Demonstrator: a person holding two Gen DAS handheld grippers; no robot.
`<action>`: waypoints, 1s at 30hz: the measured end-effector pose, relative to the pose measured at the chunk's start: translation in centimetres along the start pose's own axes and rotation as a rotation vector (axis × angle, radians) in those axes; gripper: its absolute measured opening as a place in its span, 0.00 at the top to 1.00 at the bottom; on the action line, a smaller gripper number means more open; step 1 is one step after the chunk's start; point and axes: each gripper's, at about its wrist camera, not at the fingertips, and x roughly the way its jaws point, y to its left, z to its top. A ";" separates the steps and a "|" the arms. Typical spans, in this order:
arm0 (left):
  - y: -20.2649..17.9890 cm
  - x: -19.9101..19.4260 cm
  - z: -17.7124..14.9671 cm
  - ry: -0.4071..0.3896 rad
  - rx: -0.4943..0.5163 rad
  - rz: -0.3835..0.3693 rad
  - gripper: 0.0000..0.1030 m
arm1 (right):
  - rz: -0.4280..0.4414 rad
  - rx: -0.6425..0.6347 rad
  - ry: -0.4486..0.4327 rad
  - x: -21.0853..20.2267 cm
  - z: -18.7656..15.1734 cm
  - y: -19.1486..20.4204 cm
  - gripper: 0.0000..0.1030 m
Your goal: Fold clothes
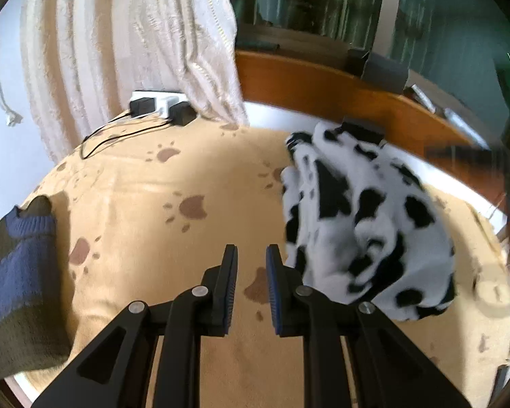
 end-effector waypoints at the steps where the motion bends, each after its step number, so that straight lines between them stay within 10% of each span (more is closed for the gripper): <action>1: -0.3 -0.1 0.7 -0.003 -0.001 -0.025 0.81 | -0.024 -0.045 0.006 0.0 -1.4 0.7 0.21; 4: -2.3 -0.7 3.0 -0.032 0.046 -0.106 0.69 | -0.038 -0.109 0.026 0.5 -4.6 2.6 0.21; 6: -4.5 -0.8 4.3 -0.053 0.120 -0.183 0.30 | -0.033 -0.105 0.043 1.5 -6.0 3.3 0.21; 8: -6.9 -0.3 5.2 -0.069 0.188 -0.287 0.21 | -0.011 -0.049 0.074 2.9 -7.2 3.3 0.21; 15: -10.8 8.0 4.9 0.089 0.325 -0.279 0.22 | 0.072 0.166 0.056 6.1 -9.7 2.1 0.14; 19: -8.5 12.0 5.5 0.173 0.219 -0.257 0.21 | 0.139 0.134 0.039 6.1 -10.1 2.1 0.09; 30: -9.0 14.1 5.3 0.150 0.324 -0.195 0.16 | -0.043 0.144 -0.040 -0.4 -13.7 1.7 0.09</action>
